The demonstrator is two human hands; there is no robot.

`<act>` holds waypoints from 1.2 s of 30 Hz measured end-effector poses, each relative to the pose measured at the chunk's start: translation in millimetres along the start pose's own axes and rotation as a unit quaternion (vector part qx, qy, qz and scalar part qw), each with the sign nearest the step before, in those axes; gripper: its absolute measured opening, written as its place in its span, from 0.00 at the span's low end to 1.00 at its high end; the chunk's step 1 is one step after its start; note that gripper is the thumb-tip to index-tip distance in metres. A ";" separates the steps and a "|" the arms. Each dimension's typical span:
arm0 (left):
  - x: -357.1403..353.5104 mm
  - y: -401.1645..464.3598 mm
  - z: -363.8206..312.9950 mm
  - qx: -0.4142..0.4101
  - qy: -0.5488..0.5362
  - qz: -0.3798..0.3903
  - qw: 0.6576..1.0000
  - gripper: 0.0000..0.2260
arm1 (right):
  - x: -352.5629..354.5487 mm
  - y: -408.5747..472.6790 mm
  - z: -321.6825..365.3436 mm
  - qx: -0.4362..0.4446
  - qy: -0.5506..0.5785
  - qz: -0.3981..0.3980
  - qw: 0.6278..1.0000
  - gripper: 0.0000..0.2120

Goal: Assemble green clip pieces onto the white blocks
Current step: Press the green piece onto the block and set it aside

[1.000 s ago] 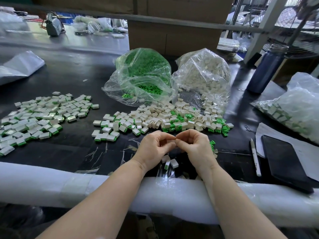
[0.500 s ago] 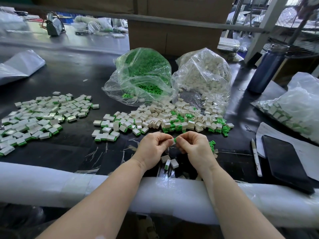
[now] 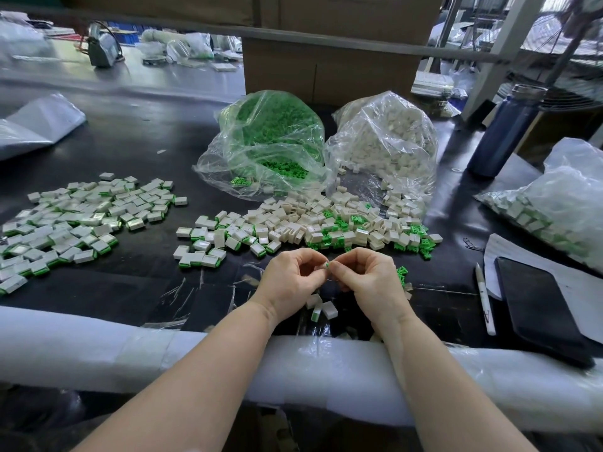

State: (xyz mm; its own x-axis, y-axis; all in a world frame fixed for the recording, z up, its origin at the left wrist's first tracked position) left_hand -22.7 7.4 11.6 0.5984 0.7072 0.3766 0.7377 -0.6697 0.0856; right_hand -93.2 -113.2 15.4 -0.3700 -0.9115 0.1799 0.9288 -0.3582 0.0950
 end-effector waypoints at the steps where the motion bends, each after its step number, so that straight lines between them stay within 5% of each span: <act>1: 0.1 -0.4 -0.5 0.000 0.003 0.001 1.000 0.04 | 0.0 -0.1 -0.1 0.000 0.000 0.001 1.000 0.04; 20: 3.2 -0.2 -5.3 -0.020 -0.028 0.005 0.999 0.07 | -0.9 0.0 0.4 0.005 0.090 0.026 0.996 0.03; 26: 2.4 -1.6 -5.1 -0.038 -0.018 0.038 0.998 0.07 | -5.3 0.0 2.0 -0.003 0.020 0.107 0.994 0.09; 36: -1.4 -2.0 -3.3 -0.058 0.009 0.059 0.997 0.11 | -2.3 0.6 1.4 -0.016 0.047 0.102 0.994 0.07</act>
State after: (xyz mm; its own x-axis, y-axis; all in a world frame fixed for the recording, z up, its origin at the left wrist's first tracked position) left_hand -26.0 7.0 13.9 0.6719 0.6187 0.4071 0.6210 -0.7702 0.1457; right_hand -91.9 -111.0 16.4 -0.1717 -0.9800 0.1004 0.9850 -0.1690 0.0347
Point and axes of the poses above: each hand's wrist, its own y-axis towards the middle knuckle, its own x-axis out of the back of the hand, z = x × y, the point moved 1 cm from there along y, towards the middle knuckle, and after that the axes turned 7 degrees about z, right-handed, at the moved point
